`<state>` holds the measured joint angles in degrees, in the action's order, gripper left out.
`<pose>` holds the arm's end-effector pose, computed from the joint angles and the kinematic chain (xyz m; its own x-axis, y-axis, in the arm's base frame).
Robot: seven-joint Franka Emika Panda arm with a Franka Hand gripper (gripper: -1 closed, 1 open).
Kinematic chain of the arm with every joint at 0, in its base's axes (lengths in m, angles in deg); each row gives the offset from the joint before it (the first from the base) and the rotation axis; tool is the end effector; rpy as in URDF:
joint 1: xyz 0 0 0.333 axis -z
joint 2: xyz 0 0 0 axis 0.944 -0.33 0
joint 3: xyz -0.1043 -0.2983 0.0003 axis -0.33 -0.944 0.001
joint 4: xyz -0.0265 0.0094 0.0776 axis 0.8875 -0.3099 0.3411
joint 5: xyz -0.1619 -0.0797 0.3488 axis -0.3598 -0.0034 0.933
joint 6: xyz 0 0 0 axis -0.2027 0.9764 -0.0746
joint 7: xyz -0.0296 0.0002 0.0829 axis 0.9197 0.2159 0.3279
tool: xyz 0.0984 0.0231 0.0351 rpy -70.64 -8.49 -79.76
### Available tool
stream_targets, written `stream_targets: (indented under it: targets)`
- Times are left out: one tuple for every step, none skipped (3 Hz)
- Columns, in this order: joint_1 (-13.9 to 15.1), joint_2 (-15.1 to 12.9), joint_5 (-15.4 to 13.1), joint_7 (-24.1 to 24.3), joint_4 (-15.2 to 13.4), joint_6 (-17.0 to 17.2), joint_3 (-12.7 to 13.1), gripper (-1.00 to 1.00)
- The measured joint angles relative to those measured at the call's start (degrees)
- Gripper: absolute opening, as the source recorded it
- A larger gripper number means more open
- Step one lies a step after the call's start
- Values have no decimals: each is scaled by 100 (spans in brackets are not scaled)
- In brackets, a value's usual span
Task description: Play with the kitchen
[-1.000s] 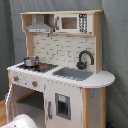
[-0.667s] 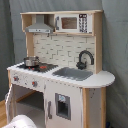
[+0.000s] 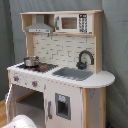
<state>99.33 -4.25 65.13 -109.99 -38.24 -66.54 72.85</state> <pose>0.1494 0.5858 0.3190 -0.1334 0.9357 -0.3265 0.0912 0.3396 0.9361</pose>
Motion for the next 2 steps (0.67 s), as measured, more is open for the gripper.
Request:
stream_targets:
  targets:
    - [0, 0, 1, 632, -13, 2, 73, 100]
    - [-6, 0, 0, 1204, -74, 7, 98, 100]
